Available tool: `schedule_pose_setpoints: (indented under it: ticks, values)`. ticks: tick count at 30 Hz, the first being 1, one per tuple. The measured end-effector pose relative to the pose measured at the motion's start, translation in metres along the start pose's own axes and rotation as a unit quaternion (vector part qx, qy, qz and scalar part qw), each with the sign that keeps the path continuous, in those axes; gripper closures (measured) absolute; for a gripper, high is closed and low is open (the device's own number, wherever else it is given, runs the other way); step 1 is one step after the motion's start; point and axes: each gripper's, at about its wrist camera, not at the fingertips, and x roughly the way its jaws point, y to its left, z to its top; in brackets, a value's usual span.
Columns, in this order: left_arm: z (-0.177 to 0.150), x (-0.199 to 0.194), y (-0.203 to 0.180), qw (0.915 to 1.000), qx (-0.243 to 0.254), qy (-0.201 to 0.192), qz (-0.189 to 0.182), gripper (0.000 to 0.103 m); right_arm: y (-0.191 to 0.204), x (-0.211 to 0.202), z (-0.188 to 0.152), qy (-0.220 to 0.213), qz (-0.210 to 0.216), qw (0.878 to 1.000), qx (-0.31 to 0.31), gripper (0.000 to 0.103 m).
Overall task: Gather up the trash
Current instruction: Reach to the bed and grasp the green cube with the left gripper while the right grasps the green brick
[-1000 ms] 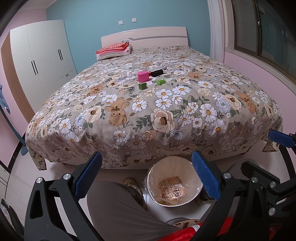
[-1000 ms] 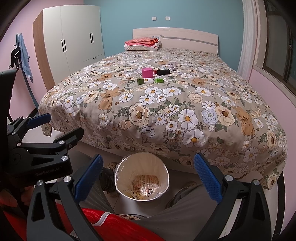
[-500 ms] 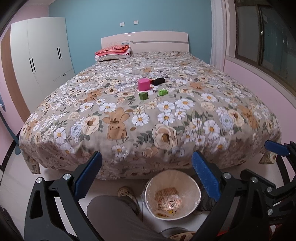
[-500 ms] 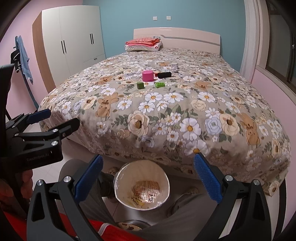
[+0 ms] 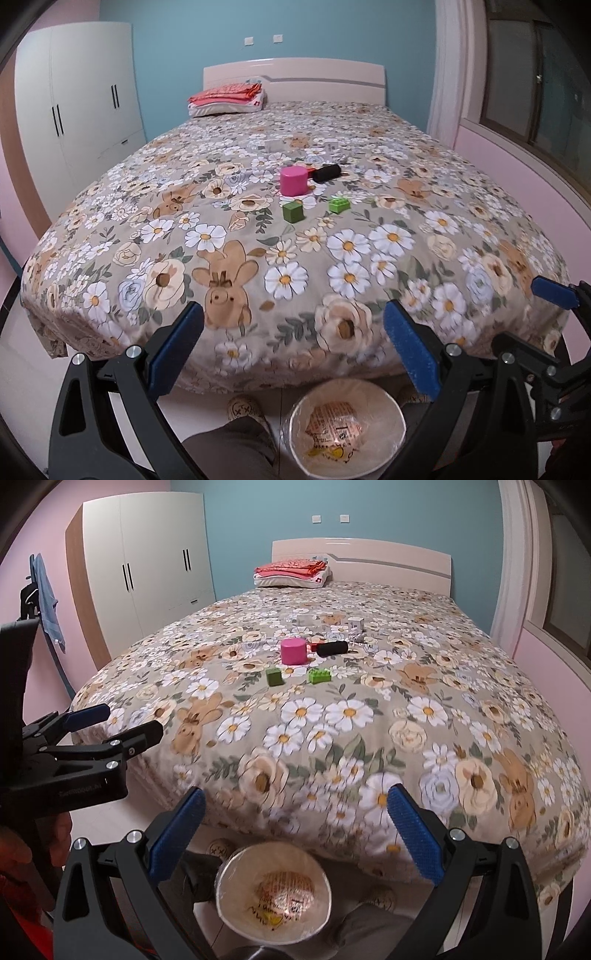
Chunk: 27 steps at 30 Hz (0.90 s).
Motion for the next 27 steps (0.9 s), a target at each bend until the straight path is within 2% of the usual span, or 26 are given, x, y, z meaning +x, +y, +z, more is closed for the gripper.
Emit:
schedule_pose_setpoints:
  ticks: [5, 14, 27]
  values:
    - [0.027, 0.046, -0.001, 0.9997, -0.016, 0.011, 0.012, 0.008, -0.013, 0.033, 0.022, 0.005, 0.002, 1.000, -0.013, 0.003]
    - [0.066, 0.124, -0.004, 0.9977, -0.057, 0.036, 0.009, 0.008, -0.037, 0.108, 0.052, 0.032, 0.015, 0.999, -0.031, 0.003]
    - [0.106, 0.242, 0.002, 0.9878, -0.132, 0.082, 0.013, 0.008, -0.066, 0.222, 0.092, 0.059, 0.043, 0.996, -0.055, 0.003]
